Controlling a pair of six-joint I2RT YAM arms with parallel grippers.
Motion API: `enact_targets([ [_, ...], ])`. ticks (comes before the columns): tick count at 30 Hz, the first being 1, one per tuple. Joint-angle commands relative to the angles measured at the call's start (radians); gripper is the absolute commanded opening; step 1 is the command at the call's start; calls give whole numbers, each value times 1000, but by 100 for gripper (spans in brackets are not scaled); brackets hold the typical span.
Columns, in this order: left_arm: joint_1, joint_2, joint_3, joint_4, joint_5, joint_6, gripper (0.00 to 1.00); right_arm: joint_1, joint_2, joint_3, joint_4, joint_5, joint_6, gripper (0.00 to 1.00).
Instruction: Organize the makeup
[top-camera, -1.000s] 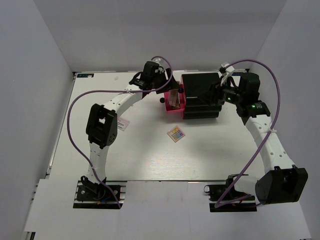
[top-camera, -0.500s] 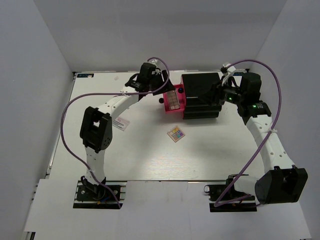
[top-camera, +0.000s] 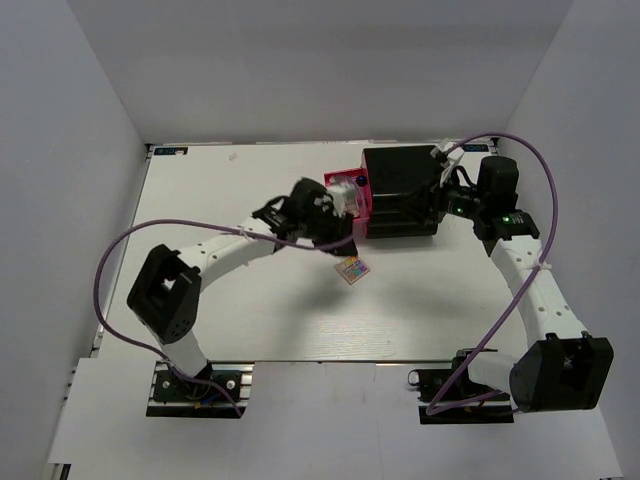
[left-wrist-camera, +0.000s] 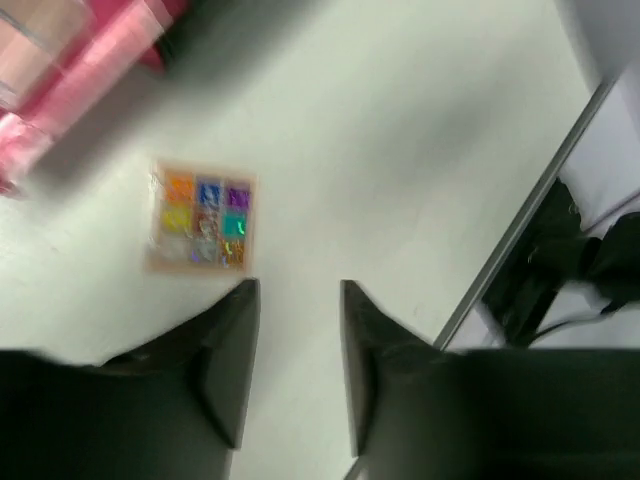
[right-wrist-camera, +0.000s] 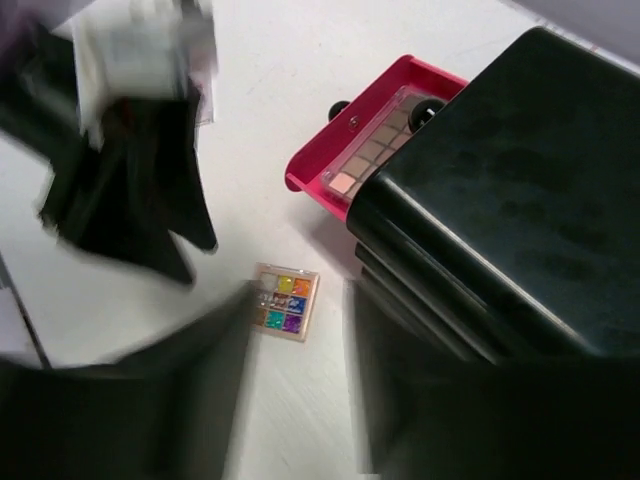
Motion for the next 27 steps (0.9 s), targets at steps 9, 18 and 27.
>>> enact_targets([
  [9,-218,49,-94,-31,-372,171,98,-13,-70,-41,-3,1,-64,76],
  [18,-227,242,18,-20,-541,276,98,-39,-75,-45,7,-11,-50,77],
  [27,-227,331,122,-38,-572,364,98,-64,-82,-54,17,-36,-43,77],
])
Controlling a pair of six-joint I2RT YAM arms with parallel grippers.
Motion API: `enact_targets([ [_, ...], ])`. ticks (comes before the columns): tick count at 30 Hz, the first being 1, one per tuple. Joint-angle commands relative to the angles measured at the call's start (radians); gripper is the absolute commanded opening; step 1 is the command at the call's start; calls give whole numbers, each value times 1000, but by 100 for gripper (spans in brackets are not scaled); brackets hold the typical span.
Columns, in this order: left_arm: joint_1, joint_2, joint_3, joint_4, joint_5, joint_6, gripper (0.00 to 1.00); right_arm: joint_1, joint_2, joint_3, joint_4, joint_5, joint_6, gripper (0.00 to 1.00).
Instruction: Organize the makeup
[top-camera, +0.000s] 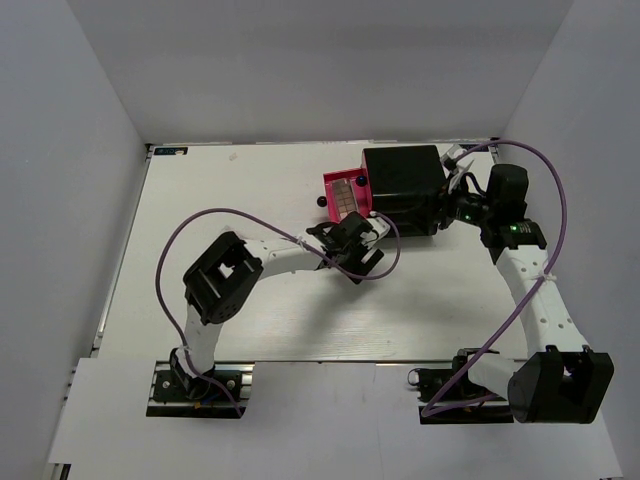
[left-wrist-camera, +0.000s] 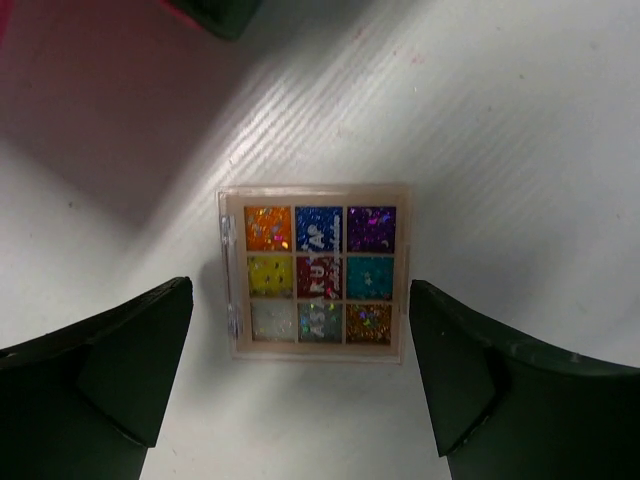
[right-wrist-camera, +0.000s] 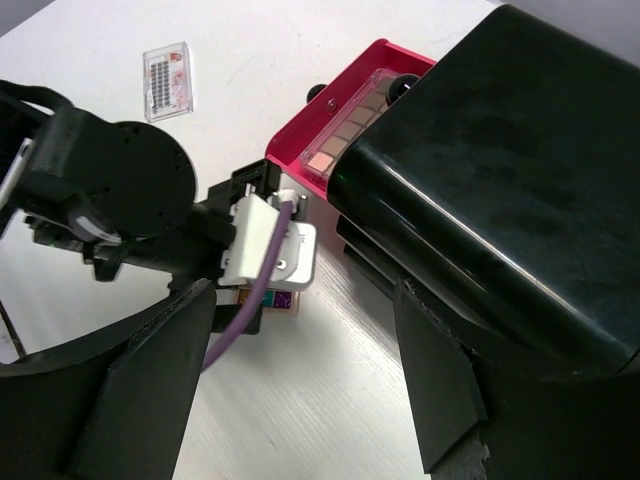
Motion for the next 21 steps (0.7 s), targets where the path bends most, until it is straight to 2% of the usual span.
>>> enact_targets([
  [1,7,24,71,-32,-31,57,98,-14,-23,-5,32,-33,9,77],
  [10,16,69,96,-75,27,64,98,-28,-24,-8,38,-50,19,77],
  [21,25,56,56,-98,79,21,96,-31,-35,-9,46,-70,33,76],
])
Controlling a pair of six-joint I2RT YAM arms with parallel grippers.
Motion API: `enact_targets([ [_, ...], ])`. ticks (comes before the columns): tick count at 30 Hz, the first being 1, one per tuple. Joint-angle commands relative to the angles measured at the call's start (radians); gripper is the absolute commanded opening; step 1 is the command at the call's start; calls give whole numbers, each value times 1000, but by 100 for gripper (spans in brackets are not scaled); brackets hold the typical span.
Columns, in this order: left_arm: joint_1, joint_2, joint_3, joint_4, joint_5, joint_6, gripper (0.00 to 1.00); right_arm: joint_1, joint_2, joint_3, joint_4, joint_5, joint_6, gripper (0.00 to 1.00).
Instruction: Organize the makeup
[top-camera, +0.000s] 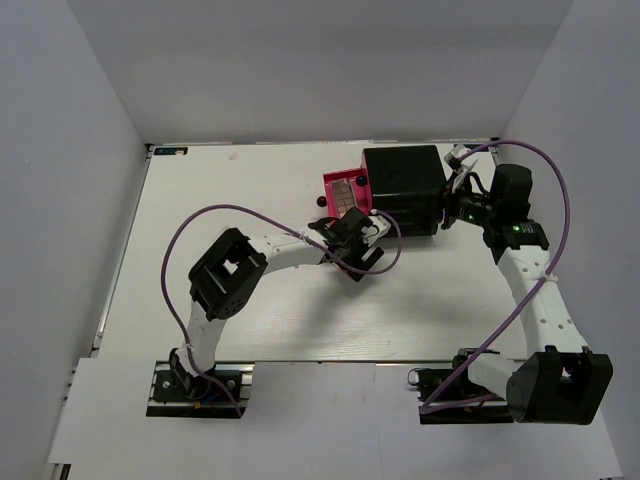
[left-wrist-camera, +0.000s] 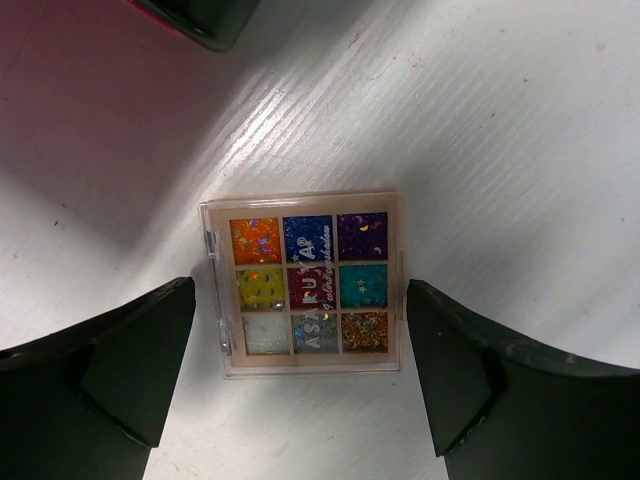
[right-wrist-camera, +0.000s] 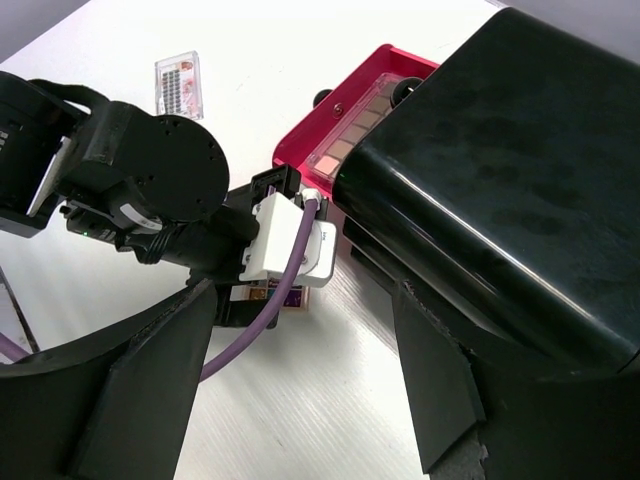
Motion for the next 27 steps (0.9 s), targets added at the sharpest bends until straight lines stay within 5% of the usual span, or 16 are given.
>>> enact_targets([
  [1,3,0,-23,-46,31,-10,95,-7,-33,-7,43,-33,10,76],
  [4,3,-20,-49,-40,44,-12,91,-5,-34,-8,44,-37,11,76],
  [12,3,-132,-147,-1,62,-66,39,-43,-46,-13,50,-53,16,76],
  [17,3,-308,-196,22,123,-102,31,-50,-49,-13,50,-56,16,74],
  [21,41,-427,-213,51,38,-173,24,-51,-48,-16,56,-65,16,67],
  [27,125,-450,-147,72,-99,-291,20,-51,-49,-16,55,-77,16,37],
])
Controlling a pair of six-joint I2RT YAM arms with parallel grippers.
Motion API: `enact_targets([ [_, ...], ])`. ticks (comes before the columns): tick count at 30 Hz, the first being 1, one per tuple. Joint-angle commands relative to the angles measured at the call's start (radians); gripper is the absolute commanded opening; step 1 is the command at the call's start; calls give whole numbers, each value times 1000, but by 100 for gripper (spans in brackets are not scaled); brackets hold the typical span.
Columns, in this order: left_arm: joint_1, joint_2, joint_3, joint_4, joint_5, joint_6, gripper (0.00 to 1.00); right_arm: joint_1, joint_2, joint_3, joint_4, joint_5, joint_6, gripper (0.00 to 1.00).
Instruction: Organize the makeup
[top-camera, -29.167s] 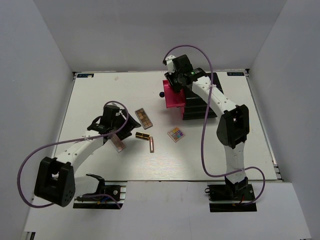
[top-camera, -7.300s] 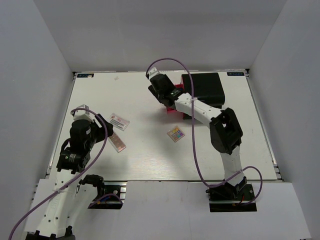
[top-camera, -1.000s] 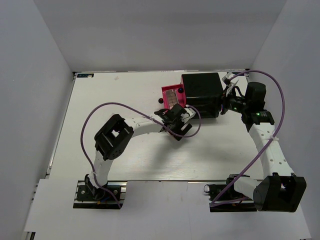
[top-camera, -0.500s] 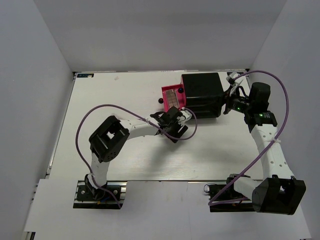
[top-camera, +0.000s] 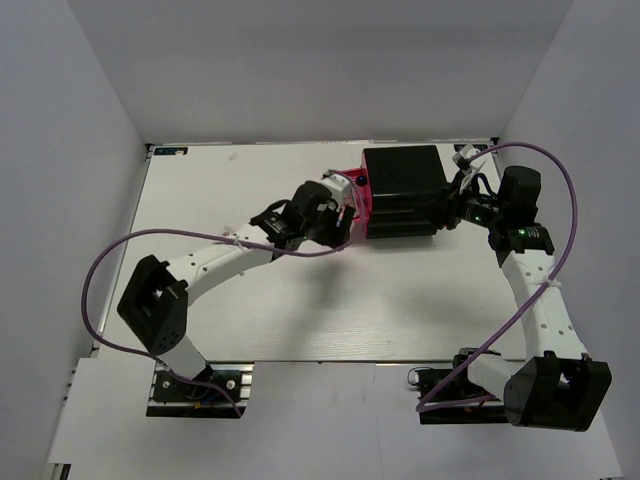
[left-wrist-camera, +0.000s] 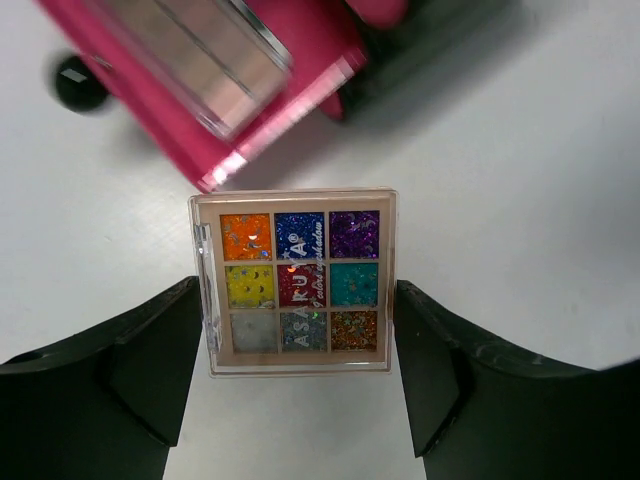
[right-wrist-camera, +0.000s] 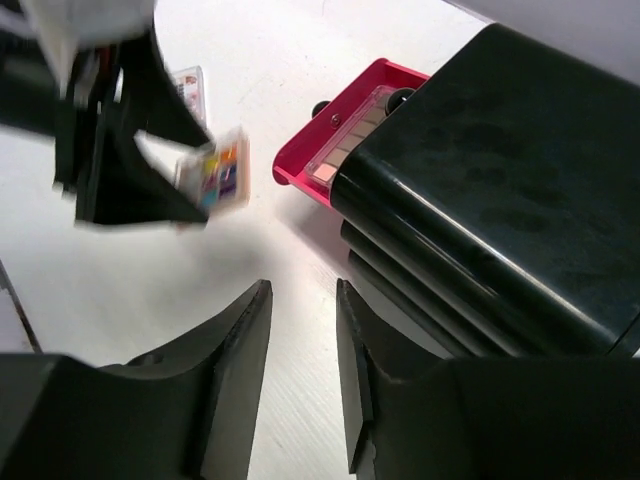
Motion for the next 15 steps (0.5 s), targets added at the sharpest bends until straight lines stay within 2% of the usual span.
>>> enact_targets([
  [1,62,-4,69,35,-131,-128,19,-6,-22,-2,32,-32,7,31],
  [4,91,42,115,47,-158,-199,18,-7,-20,0,31,-40,10,25],
  [7,116,126,217,21,-194,-262,18,-9,-22,-3,34,-40,16,24],
  [12,139,300,491,-74,-194,-316,18,-7,-25,-8,38,-40,20,24],
  [15,148,387,580,-117,-188,-343,19,-7,-27,-9,40,-40,19,24],
])
